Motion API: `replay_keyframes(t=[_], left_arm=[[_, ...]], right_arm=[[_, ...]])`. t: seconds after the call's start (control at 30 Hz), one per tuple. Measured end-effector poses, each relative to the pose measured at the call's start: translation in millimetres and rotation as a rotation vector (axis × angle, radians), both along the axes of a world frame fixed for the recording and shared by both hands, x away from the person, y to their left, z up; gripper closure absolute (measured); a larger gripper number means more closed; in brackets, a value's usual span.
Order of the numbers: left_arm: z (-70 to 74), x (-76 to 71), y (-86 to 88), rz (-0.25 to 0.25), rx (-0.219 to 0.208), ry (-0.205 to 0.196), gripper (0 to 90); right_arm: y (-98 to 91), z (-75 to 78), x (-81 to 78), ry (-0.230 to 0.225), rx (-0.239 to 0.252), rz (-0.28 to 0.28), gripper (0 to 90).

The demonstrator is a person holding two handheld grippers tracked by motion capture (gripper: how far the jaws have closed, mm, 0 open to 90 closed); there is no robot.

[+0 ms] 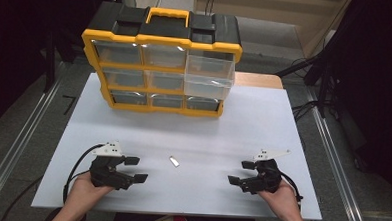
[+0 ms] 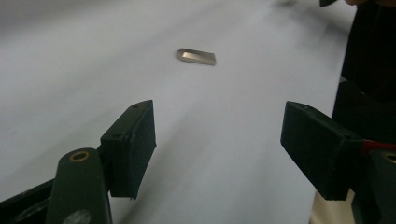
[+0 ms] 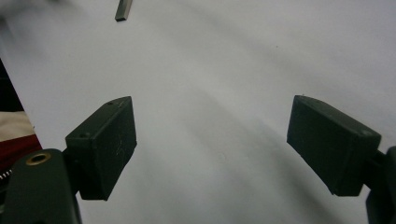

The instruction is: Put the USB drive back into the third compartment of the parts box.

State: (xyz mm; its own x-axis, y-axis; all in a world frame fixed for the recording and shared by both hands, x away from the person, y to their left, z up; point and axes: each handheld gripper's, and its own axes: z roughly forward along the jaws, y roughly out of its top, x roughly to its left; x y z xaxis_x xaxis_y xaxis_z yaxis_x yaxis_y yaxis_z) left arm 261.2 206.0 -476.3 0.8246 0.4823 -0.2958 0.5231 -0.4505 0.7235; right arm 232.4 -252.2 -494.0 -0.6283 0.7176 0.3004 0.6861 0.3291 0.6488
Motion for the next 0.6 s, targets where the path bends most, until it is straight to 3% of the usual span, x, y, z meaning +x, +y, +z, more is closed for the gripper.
replay_keyframes(t=[0.4, 0.6], left_arm=[[-1.5, 5.0, 7.4, 0.050, -0.002, 0.004, 27.7], [-0.8, 5.3, 8.9, 0.066, 0.005, -0.018, 27.7]], right_arm=[[-1.3, -1.4, 0.6, 0.001, -0.018, -0.003, 14.3], [-1.3, -2.3, 1.0, 0.003, -0.025, -0.006, 14.3]])
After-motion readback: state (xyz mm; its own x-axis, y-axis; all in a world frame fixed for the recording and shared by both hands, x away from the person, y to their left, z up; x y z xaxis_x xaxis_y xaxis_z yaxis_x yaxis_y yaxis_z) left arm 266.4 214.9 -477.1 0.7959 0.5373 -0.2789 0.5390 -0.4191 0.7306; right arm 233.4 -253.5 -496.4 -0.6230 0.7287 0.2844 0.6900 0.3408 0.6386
